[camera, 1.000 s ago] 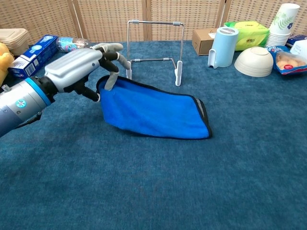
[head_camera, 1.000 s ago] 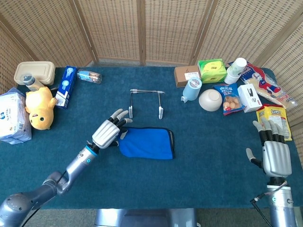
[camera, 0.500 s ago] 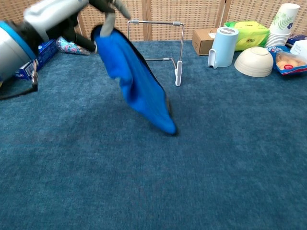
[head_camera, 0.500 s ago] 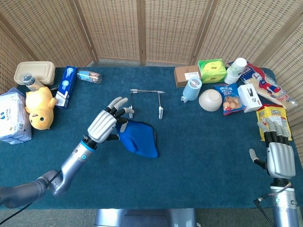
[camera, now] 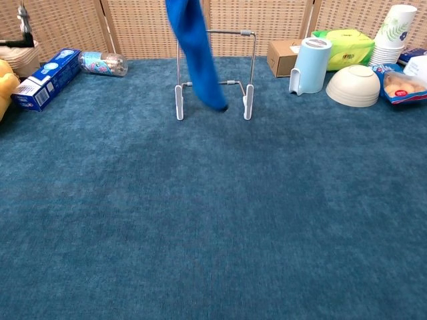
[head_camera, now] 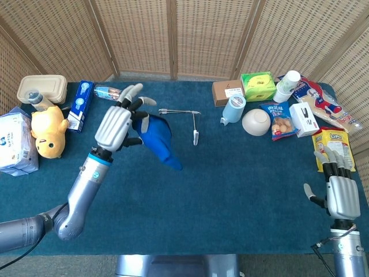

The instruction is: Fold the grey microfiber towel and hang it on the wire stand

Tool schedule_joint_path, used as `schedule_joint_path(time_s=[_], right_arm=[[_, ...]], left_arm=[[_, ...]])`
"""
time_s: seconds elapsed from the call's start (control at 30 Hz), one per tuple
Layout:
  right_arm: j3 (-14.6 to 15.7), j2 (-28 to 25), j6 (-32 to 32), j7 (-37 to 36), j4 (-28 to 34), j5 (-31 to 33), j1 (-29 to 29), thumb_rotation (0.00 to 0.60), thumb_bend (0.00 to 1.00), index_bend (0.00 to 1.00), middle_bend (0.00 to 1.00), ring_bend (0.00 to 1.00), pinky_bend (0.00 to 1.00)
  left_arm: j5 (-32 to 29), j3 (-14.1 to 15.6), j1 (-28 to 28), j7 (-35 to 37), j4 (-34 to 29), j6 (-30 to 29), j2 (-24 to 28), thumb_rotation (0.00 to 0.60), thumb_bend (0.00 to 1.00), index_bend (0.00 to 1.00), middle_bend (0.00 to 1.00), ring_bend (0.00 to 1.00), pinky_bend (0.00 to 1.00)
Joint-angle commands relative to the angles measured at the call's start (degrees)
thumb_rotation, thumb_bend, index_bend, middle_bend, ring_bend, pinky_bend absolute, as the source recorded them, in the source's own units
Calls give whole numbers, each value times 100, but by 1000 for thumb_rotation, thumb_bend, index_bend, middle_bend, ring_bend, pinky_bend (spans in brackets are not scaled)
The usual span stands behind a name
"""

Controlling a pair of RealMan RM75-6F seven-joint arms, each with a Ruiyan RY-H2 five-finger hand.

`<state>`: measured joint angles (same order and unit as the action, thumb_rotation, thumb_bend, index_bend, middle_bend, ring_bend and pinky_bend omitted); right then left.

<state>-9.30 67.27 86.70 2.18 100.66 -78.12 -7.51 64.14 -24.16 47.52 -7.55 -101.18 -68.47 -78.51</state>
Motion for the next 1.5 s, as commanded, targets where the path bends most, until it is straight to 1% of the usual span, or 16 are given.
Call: schedule_joint_path(time_s=[0.03, 0.13, 0.23, 0.3, 0.33, 0.37, 0.53, 0.63, 0.77, 1.0, 1.33, 1.5], right_arm=[[19, 2, 1, -141, -96, -28, 38, 600, 281, 114, 60, 0, 0], [38, -2, -25, -274, -194, -30, 66, 600, 281, 113, 59, 0, 0], [54, 0, -46, -354, -261, -9, 95, 600, 281, 111, 59, 0, 0], [60, 1, -55, -414, -308, 25, 126, 600, 281, 109, 59, 0, 0], [63, -11, -41, -444, -333, 45, 156, 600, 281, 109, 59, 0, 0], [62, -16, -35, -463, -341, 44, 167, 600, 282, 108, 59, 0, 0], [60, -34, -28, -488, -367, 45, 200, 600, 282, 108, 59, 0, 0], [62, -43, -21, -491, -370, 44, 224, 600, 282, 106, 59, 0, 0], [65, -43, -42, -499, -394, 72, 248, 600, 281, 105, 59, 0, 0], [52, -60, -68, -547, -417, 110, 281, 600, 281, 102, 59, 0, 0], [35, -122, -43, -562, -398, 158, 359, 600, 281, 99, 59, 0, 0], [34, -139, -26, -554, -391, 185, 401, 600, 281, 97, 59, 0, 0]], left_arm=[[-971, -467, 260, -655, -225, 92, 105, 600, 522, 757, 326, 69, 0], [-1495, -619, 471, -915, -48, 99, -27, 600, 523, 757, 326, 68, 0], [-1939, -745, 665, -993, 171, 176, -189, 600, 525, 757, 326, 68, 0], [-2283, -862, 865, -1039, 448, 249, -356, 600, 528, 757, 326, 68, 0], [-2617, -981, 1051, -1071, 712, 350, -508, 600, 529, 757, 327, 68, 0], [-2766, -1022, 1145, -1120, 827, 375, -572, 600, 529, 757, 328, 68, 0], [-3186, -1112, 1428, -1265, 1172, 417, -769, 600, 530, 756, 329, 68, 0], [-3459, -1174, 1648, -1315, 1509, 480, -956, 600, 531, 755, 329, 68, 0], [-3699, -1302, 1869, -1286, 1883, 500, -1160, 600, 532, 754, 329, 68, 0], [-3994, -1333, 2242, -1470, 2669, 603, -1464, 600, 533, 752, 329, 68, 0], [-4076, -1251, 2639, -1492, 3933, 954, -2053, 600, 533, 749, 328, 66, 0], [-4105, -1283, 2768, -1442, 4301, 1150, -2268, 600, 533, 745, 327, 66, 0]])
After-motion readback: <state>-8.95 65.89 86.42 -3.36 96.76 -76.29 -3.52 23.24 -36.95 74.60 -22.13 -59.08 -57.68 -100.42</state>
